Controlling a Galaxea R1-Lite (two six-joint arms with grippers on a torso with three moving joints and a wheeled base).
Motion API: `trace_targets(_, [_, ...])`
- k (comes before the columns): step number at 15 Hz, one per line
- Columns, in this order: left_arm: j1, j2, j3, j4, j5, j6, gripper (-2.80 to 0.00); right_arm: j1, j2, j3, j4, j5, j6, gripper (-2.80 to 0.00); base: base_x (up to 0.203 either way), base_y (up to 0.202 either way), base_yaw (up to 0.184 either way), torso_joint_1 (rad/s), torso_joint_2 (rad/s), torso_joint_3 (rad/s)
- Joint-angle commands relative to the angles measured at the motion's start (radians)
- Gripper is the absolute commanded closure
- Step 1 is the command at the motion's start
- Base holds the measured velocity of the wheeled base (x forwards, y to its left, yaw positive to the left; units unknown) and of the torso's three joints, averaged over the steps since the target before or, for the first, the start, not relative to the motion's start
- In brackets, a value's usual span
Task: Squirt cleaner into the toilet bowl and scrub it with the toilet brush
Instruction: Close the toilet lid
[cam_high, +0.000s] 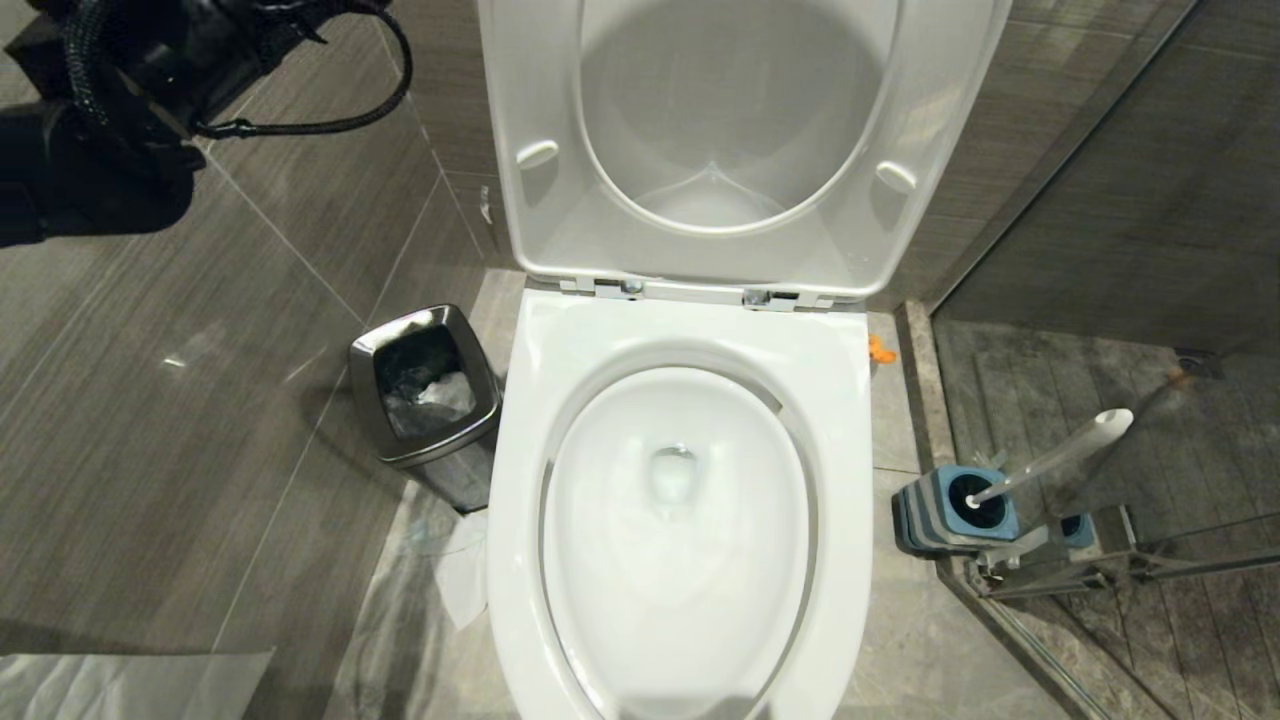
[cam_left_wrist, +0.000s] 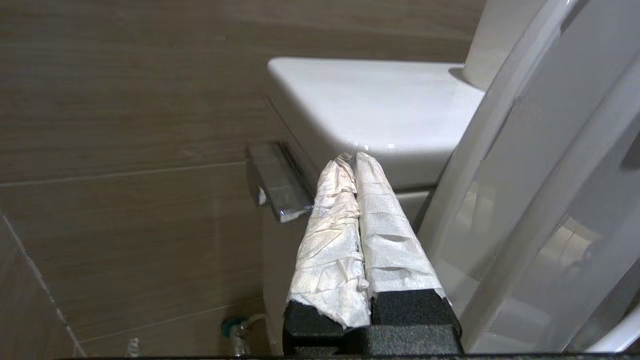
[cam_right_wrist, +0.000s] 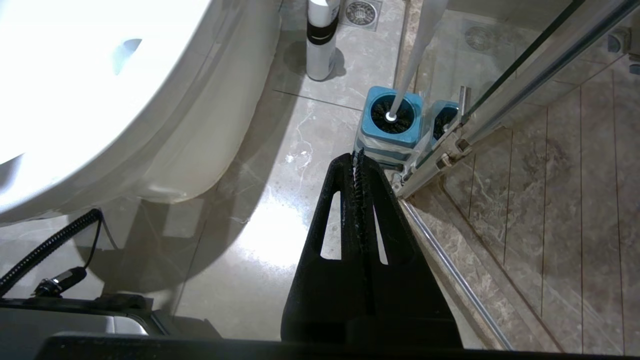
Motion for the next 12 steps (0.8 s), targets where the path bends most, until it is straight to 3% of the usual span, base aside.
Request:
trace_targets(1, [-0.002, 0.043, -0.003, -0.008, -0.01, 0.011, 0.0, 0.0, 0.0, 0.002, 0.0, 0.001, -0.001, 0.0, 0.0, 0.0, 0.0, 0.0, 0.0, 0.0])
trace_targets(6, [0.001, 0.076, 0.023, -0.008, -0.088, 0.044, 0.0, 0.0, 0.0, 0.0, 0.0, 0.001, -0.001, 0.0, 0.0, 0.0, 0.0, 0.0, 0.0, 0.0])
trace_targets(12, [0.03, 0.094, 0.026, 0.003, -0.098, 0.033, 0.0, 0.0, 0.0, 0.001, 0.0, 0.001, -0.001, 0.0, 0.0, 0.0, 0.0, 0.0, 0.0, 0.0])
